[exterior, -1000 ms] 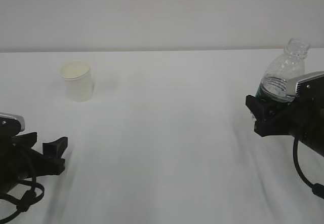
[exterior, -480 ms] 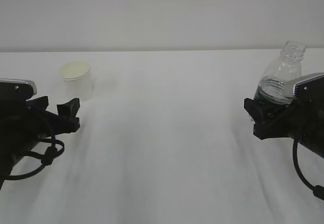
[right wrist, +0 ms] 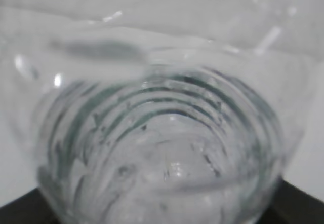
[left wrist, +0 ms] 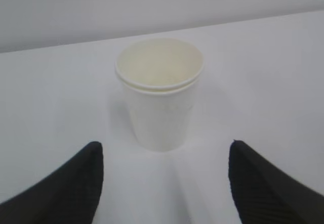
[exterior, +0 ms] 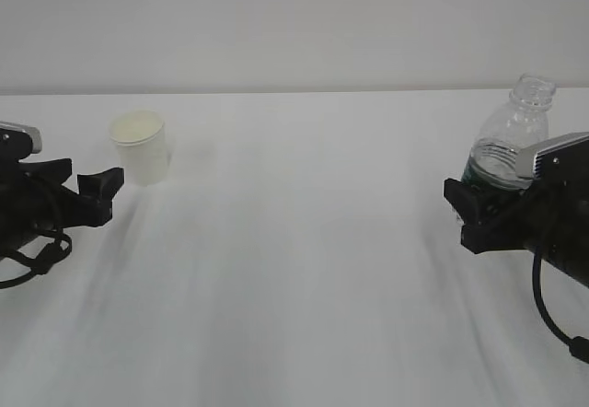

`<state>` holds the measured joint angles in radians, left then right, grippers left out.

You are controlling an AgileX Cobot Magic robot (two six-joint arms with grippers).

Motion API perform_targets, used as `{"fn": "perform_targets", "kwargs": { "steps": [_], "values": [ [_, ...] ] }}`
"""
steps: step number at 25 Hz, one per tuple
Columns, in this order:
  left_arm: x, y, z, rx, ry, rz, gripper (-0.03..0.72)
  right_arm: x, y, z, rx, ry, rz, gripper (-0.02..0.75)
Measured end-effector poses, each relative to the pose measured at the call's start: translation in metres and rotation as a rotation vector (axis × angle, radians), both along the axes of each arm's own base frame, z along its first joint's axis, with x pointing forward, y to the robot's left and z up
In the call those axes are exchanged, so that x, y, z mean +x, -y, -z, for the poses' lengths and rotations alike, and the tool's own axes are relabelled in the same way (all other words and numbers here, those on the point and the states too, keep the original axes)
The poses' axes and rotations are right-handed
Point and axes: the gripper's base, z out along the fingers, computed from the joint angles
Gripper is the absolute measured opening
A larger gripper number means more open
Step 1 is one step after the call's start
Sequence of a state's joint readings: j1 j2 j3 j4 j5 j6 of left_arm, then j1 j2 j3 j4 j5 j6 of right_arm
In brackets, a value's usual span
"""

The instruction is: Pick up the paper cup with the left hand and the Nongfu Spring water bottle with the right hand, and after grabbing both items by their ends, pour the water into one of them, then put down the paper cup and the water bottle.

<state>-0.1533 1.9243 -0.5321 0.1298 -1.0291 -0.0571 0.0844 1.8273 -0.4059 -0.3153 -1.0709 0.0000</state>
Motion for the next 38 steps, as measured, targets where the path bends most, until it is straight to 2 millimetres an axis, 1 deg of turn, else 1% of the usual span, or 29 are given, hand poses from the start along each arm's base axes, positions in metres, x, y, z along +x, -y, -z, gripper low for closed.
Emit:
{"fn": "perform_targets", "kwargs": {
  "steps": [4,9,11,14,19,26,29,33,38],
  "values": [
    [0.002,-0.004,0.011,-0.001,-0.022,0.0,0.557,0.0,0.0,0.0,0.0,0.0,0.0,0.476],
    [0.001,-0.002,0.033,-0.021,-0.045,0.018,0.557,0.0,0.0,0.0,0.0,0.0,0.0,0.476],
    [0.003,0.0,0.039,-0.027,-0.055,0.029,0.557,0.0,0.0,0.0,0.0,0.0,-0.002,0.476],
    [0.012,0.002,0.044,-0.038,-0.046,0.044,0.557,0.0,-0.001,0.0,-0.002,0.0,-0.009,0.476],
    [0.028,0.005,0.046,-0.045,-0.013,0.046,0.557,-0.001,-0.002,0.0,-0.006,0.0,-0.023,0.475],
    [0.044,0.006,0.048,-0.043,0.002,0.04,0.557,-0.001,-0.002,0.0,-0.007,0.001,-0.028,0.475],
    [0.051,0.007,0.054,-0.044,-0.013,0.036,0.557,-0.001,-0.002,0.0,-0.007,0.001,-0.028,0.475],
    [0.057,0.008,0.058,-0.049,-0.017,0.035,0.557,-0.001,-0.002,0.0,-0.007,0.001,-0.028,0.475],
    [0.064,0.009,0.058,-0.052,-0.003,0.033,0.559,-0.001,-0.002,0.0,-0.007,0.001,-0.028,0.475]
  ]
}}
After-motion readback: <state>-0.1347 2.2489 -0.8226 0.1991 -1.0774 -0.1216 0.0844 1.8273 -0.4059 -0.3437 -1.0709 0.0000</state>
